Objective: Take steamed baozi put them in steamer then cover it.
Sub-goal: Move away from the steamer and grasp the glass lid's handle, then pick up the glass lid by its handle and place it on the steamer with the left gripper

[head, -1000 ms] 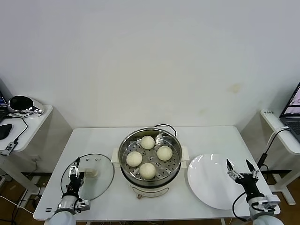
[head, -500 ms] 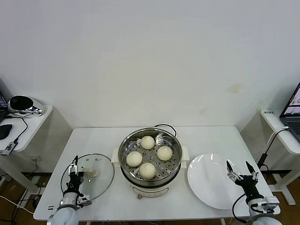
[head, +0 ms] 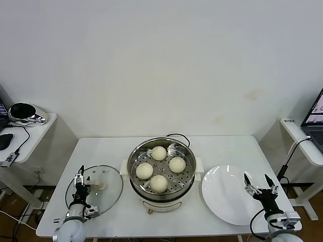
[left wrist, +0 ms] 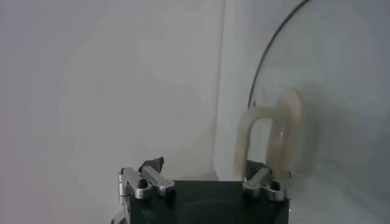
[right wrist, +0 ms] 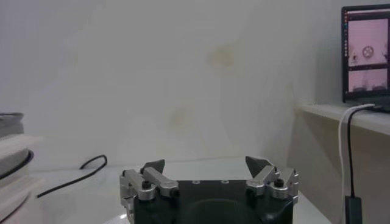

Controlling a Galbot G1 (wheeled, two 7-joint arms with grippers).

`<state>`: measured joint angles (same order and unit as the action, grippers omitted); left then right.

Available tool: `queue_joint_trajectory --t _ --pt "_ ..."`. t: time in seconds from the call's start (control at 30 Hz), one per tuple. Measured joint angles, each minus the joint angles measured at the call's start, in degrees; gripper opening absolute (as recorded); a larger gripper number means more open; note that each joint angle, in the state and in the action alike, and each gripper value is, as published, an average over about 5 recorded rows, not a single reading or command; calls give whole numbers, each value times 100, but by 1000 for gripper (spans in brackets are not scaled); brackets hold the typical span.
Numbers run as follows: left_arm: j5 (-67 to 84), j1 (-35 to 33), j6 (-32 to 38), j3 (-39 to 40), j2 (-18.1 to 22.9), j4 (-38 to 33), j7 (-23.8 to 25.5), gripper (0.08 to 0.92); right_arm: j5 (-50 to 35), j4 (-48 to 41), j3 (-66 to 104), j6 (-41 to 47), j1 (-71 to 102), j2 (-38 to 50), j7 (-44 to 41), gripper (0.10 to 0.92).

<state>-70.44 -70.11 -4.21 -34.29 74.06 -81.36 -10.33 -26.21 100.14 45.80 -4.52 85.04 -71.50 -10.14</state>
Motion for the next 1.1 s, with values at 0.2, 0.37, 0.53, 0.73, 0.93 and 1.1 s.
queue_joint_trajectory --t 0.2,0.37,0.53,0.73,0.93,1.1 --pt "2 -19 30 49 -20 87 -14 646 10 -41 -5 -6 -26 -2 -3 823" --pt "-5 -28 68 66 -29 155 -46 507 16 -66 -9 -8 -40 0 -8 823" --pt "-9 -12 76 97 -37 205 -131 360 14 -75 -14 -7 -56 -3 -13 823" --pt "44 -80 -17 123 -89 143 -126 190 -4 -77 -19 -6 -68 -4 -21 823" --pt "190 -199 -243 136 -135 -119 6 150 -50 -79 -17 2 -109 -51 -27 823" --pt "363 -345 -643 170 -195 -526 195 150 -88 -91 -51 -5 -137 -61 -39 823"
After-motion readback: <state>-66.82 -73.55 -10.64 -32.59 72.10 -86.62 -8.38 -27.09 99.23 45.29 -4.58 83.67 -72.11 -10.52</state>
